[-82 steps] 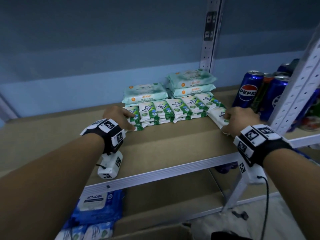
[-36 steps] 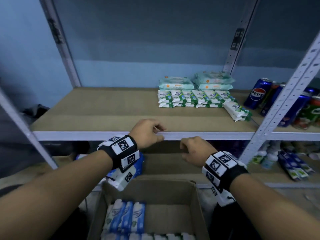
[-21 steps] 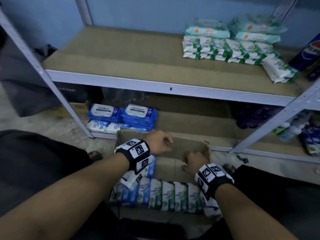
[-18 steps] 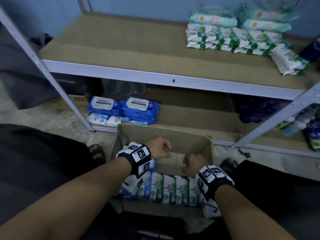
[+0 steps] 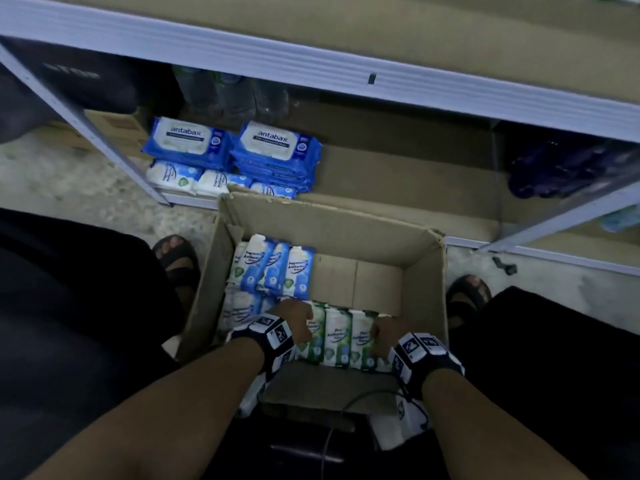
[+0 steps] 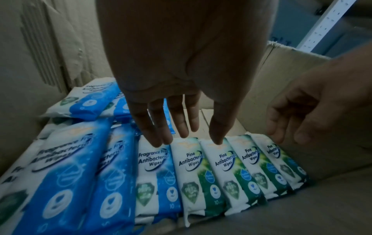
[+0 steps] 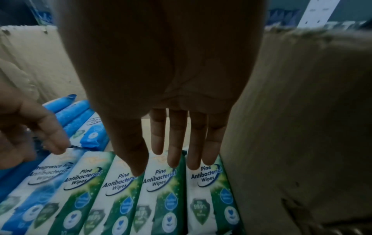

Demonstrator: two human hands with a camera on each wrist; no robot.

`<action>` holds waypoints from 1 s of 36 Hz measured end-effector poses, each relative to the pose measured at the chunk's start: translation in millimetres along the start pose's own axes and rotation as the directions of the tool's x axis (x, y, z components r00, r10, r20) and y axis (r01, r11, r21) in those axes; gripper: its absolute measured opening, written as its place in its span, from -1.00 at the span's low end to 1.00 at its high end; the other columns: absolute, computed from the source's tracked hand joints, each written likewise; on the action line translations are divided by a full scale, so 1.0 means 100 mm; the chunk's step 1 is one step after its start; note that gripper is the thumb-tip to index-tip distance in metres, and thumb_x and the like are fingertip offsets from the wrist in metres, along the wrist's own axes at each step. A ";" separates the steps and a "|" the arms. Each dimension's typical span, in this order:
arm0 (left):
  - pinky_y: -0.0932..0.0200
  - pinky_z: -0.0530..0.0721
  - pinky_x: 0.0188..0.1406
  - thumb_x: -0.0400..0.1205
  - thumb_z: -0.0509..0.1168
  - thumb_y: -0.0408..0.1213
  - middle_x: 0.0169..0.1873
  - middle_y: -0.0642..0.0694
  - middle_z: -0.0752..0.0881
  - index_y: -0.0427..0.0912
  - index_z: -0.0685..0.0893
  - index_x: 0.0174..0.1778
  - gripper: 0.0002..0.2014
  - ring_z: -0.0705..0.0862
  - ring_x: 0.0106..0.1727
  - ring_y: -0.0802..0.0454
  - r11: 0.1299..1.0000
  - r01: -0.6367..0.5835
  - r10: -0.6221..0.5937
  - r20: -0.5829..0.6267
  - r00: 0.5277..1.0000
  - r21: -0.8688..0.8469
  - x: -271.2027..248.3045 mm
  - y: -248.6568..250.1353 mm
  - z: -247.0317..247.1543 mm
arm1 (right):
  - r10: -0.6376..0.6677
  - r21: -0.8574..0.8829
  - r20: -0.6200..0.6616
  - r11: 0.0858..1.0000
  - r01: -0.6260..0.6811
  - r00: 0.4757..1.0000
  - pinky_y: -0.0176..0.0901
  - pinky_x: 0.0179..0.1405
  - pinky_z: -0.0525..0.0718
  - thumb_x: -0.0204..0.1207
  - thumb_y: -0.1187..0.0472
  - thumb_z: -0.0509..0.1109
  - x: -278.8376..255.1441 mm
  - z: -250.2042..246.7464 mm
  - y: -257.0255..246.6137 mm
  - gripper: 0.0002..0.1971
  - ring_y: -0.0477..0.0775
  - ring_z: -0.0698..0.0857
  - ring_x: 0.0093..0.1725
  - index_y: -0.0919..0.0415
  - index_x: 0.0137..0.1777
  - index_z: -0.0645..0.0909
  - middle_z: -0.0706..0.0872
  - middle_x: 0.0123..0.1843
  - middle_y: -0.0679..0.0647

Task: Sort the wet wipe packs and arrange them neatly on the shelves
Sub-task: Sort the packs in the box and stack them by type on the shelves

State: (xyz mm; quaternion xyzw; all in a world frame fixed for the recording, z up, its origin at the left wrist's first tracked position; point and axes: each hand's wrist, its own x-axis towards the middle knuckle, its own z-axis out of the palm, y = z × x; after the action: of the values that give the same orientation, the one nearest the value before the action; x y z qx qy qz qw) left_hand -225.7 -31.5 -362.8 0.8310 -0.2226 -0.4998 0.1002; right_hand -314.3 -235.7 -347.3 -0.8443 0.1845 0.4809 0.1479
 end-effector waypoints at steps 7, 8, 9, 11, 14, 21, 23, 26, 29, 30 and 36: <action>0.16 0.50 0.33 0.63 0.38 -0.14 0.57 -0.13 0.40 -0.08 0.37 0.60 -0.40 0.48 0.48 -0.09 0.997 -0.009 0.005 -0.050 0.999 -0.071 0.29 -0.02 0.05 | 0.013 0.018 -0.089 1.000 -0.011 0.996 -0.15 0.20 0.64 0.58 0.12 0.44 0.25 0.06 -0.04 -0.55 0.12 0.65 0.27 0.25 0.43 0.57 0.65 0.36 0.16; 0.13 0.53 0.30 0.62 0.39 -0.14 0.55 -0.14 0.42 -0.09 0.39 0.58 -0.40 0.50 0.45 -0.11 0.997 -0.007 0.005 -0.037 0.999 -0.075 0.33 -0.02 0.04 | 0.001 0.017 -0.096 1.000 0.001 0.995 -0.14 0.18 0.65 0.56 0.08 0.47 0.30 0.05 -0.03 -0.53 0.14 0.65 0.28 0.23 0.43 0.56 0.63 0.37 0.17; 0.11 0.56 0.28 0.61 0.40 -0.15 0.53 -0.15 0.44 -0.09 0.40 0.57 -0.40 0.52 0.43 -0.12 0.997 -0.004 0.002 -0.023 1.000 -0.079 0.38 -0.02 0.04 | -0.002 0.013 -0.090 1.000 0.003 0.996 -0.13 0.18 0.67 0.53 0.06 0.49 0.34 0.03 -0.03 -0.50 0.16 0.65 0.27 0.24 0.42 0.56 0.62 0.37 0.19; 0.06 0.58 0.33 0.60 0.41 -0.18 0.52 -0.17 0.45 -0.12 0.40 0.59 -0.38 0.51 0.44 -0.15 0.996 0.010 -0.010 -0.003 1.000 -0.089 0.46 -0.02 0.05 | 0.004 0.018 -0.075 1.000 -0.003 0.997 -0.08 0.17 0.70 0.48 0.05 0.53 0.43 0.00 -0.03 -0.49 0.19 0.66 0.25 0.26 0.38 0.59 0.63 0.35 0.21; 0.03 0.59 0.32 0.58 0.41 -0.24 0.47 -0.19 0.50 -0.20 0.46 0.54 -0.42 0.53 0.43 -0.16 0.993 0.015 -0.019 -0.033 0.999 -0.115 0.55 -0.03 0.11 | -0.006 -0.008 -0.059 1.000 0.005 0.998 -0.12 0.20 0.66 0.48 0.08 0.50 0.53 0.00 -0.01 -0.49 0.19 0.66 0.26 0.25 0.40 0.58 0.64 0.35 0.21; 0.16 0.54 0.25 0.60 0.38 -0.25 0.45 -0.21 0.51 -0.23 0.46 0.53 -0.44 0.53 0.41 -0.15 0.989 0.006 -0.016 -0.061 0.998 -0.150 0.69 -0.03 0.26 | -0.036 -0.068 -0.038 0.997 0.034 0.999 -0.09 0.34 0.54 0.47 -0.07 0.50 0.66 0.08 0.01 -0.41 0.16 0.61 0.35 0.10 0.47 0.53 0.62 0.40 0.12; 0.10 0.57 0.29 0.59 0.39 -0.22 0.46 -0.21 0.48 -0.23 0.44 0.53 -0.43 0.53 0.41 -0.18 0.989 0.009 -0.017 -0.049 0.999 -0.148 0.72 -0.03 0.26 | -0.029 -0.126 -0.029 0.992 0.025 0.999 -0.01 0.39 0.47 0.47 -0.07 0.49 0.70 0.09 0.02 -0.42 0.15 0.56 0.39 0.07 0.47 0.52 0.60 0.41 0.10; -0.05 0.57 0.34 0.57 0.40 -0.15 0.51 -0.21 0.39 -0.21 0.37 0.55 -0.36 0.50 0.44 -0.23 0.991 0.034 -0.035 -0.004 0.999 -0.132 0.74 0.00 0.26 | 0.002 -0.166 -0.007 0.986 -0.003 1.000 0.28 0.52 0.27 0.47 -0.11 0.49 0.74 0.12 0.02 -0.32 0.24 0.32 0.57 -0.02 0.57 0.38 0.45 0.54 0.07; -0.10 0.58 0.33 0.56 0.41 -0.11 0.50 -0.21 0.38 -0.22 0.37 0.53 -0.36 0.52 0.42 -0.25 0.994 0.038 -0.037 0.008 0.999 -0.102 0.76 0.01 0.26 | 0.023 -0.182 0.002 0.983 -0.022 1.000 0.33 0.51 0.23 0.46 -0.09 0.49 0.72 0.11 -0.02 -0.34 0.30 0.25 0.57 0.02 0.53 0.38 0.44 0.53 0.10; -0.09 0.60 0.30 0.56 0.41 -0.11 0.49 -0.21 0.39 -0.22 0.39 0.51 -0.37 0.53 0.40 -0.24 0.995 0.035 -0.035 0.002 0.999 -0.097 0.76 0.01 0.26 | 0.023 -0.191 0.001 0.981 -0.022 1.000 0.31 0.48 0.25 0.45 -0.09 0.49 0.71 0.10 -0.03 -0.36 0.30 0.26 0.54 0.03 0.50 0.40 0.45 0.51 0.11; 0.02 0.63 0.23 0.53 0.43 -0.15 0.43 -0.16 0.46 -0.15 0.44 0.50 -0.39 0.58 0.34 -0.18 0.997 0.015 -0.017 -0.033 0.999 -0.074 0.73 -0.02 0.23 | -0.012 -0.167 0.011 0.986 0.013 1.000 0.18 0.49 0.38 0.38 -0.09 0.57 0.67 0.06 0.00 -0.22 0.28 0.25 0.58 0.12 0.54 0.36 0.39 0.57 0.14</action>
State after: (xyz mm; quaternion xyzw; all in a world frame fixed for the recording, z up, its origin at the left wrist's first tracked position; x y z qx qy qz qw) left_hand -215.6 -62.8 -432.3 0.8369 -0.1958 -0.4942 0.1305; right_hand -287.0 -244.3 -408.5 -0.8524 0.1376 0.4980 0.0807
